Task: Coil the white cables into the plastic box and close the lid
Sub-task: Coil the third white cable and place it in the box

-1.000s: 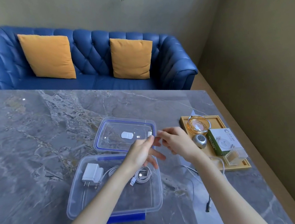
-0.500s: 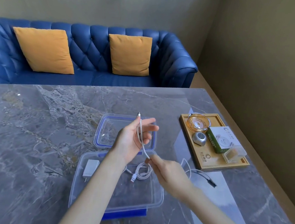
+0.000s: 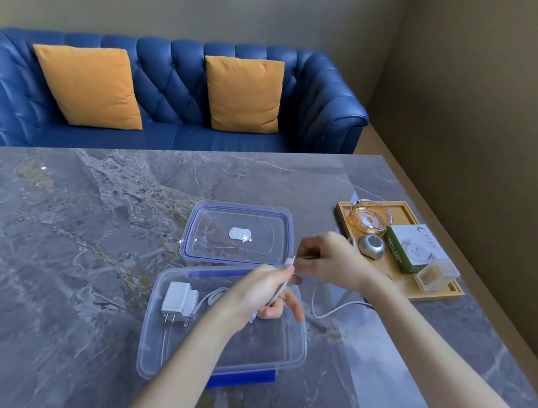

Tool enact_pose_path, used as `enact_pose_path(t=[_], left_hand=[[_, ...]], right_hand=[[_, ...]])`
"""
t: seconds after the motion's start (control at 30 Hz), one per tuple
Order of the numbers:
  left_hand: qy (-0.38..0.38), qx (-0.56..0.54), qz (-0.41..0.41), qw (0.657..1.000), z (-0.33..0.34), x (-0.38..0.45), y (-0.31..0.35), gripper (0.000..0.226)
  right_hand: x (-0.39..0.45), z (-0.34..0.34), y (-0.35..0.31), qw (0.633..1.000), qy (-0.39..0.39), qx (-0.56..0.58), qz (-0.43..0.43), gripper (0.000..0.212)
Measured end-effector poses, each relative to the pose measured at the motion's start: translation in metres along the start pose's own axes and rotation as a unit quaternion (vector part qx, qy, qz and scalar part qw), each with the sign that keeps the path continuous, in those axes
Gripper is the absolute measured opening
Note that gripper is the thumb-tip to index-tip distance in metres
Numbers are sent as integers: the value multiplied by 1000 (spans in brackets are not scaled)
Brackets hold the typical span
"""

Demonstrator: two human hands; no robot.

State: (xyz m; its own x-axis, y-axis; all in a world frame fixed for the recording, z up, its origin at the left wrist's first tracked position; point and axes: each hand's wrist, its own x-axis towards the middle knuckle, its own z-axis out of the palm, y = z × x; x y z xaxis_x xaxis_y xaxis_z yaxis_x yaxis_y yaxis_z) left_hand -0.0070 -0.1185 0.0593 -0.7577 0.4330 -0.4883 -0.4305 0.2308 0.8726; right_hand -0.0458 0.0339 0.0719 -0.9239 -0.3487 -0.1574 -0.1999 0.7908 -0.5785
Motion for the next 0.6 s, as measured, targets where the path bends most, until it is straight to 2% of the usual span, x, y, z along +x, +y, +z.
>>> enact_pose_path(t=[0.07,0.17,0.27,0.4,0.5,0.6], left_hand=[[68,-36,25,997,4,8,-4,38],[156,-102,82,979,8,17,-6,44],[190,-191,115,956,9,24,-6,42],[176,-279,115,937,-1,33,-3,36],[134,-336,133,923,-5,32,7,45],[81,-368,157,913,-4,26,19,51]], right_hand=[[1,2,-8,1000,13,23,-4,15],[-3,9,-20,994,43,98,8,21],[-13,15,-30,990,50,129,6,19],[-32,23,-32,998,8,64,-27,19],[-41,28,-30,998,-16,-16,-54,20],[-37,34,-18,995,-38,-84,-43,21]])
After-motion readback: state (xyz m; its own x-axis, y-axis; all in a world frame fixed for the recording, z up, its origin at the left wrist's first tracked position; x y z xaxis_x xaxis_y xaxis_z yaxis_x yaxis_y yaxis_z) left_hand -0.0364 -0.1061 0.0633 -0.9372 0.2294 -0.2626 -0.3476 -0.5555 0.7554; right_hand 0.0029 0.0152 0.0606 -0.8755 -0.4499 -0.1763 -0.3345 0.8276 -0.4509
